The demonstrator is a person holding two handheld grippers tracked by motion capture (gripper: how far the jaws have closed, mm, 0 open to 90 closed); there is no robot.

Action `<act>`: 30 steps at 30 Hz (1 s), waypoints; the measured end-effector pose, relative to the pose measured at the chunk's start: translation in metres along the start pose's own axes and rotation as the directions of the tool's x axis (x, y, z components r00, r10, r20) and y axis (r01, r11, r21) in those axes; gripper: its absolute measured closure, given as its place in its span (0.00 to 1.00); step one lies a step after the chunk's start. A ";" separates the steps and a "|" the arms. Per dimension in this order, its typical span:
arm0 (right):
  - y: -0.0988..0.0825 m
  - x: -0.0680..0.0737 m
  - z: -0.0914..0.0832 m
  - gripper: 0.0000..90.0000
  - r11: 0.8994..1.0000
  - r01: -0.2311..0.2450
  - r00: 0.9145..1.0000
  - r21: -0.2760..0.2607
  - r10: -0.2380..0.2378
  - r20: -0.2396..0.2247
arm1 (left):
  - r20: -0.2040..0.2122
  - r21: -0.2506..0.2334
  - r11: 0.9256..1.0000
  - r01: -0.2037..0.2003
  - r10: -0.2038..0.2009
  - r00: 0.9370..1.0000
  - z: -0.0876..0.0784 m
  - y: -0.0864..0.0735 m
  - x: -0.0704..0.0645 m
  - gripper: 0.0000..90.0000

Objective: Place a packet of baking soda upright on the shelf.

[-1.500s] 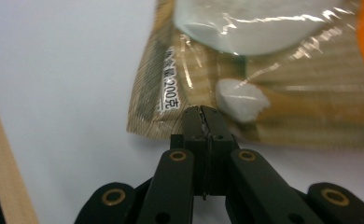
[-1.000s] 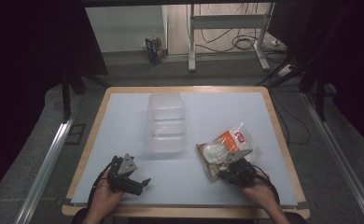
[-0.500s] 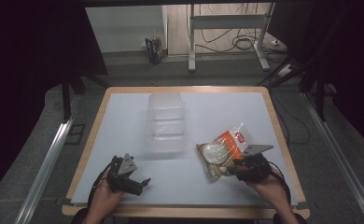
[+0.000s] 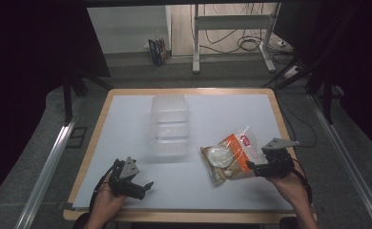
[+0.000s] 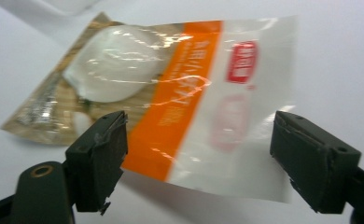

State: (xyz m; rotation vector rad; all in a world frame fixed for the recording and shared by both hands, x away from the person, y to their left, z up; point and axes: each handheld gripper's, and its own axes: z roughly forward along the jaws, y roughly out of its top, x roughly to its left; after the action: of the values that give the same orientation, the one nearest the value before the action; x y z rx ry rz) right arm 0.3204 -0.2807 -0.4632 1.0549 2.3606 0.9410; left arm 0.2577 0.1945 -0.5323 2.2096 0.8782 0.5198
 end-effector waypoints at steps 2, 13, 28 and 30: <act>0.000 -0.006 -0.002 0.16 1.000 -0.008 1.000 -0.007 0.008 0.022 | 0.000 0.001 1.000 -0.001 0.001 1.000 0.000 0.000 0.000 0.00; 0.000 -0.024 0.010 0.08 0.997 -0.071 0.997 0.007 0.071 -0.035 | -0.002 0.006 1.000 -0.004 0.004 1.000 0.001 0.000 0.000 0.00; 0.015 -0.029 0.053 0.32 0.994 -0.082 0.981 0.069 0.092 -0.171 | 0.000 0.012 1.000 -0.005 0.005 1.000 0.002 0.000 -0.001 0.00; 0.017 -0.026 0.059 0.38 0.994 -0.073 0.977 0.081 0.088 -0.193 | -0.001 0.013 1.000 -0.006 0.006 1.000 0.002 0.000 -0.001 0.00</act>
State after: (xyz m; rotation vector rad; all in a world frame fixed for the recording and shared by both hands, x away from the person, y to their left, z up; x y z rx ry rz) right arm 0.3801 -0.2677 -0.4910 1.1408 2.5469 1.0380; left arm 0.2584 0.1933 -0.5337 2.2245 0.8780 0.5192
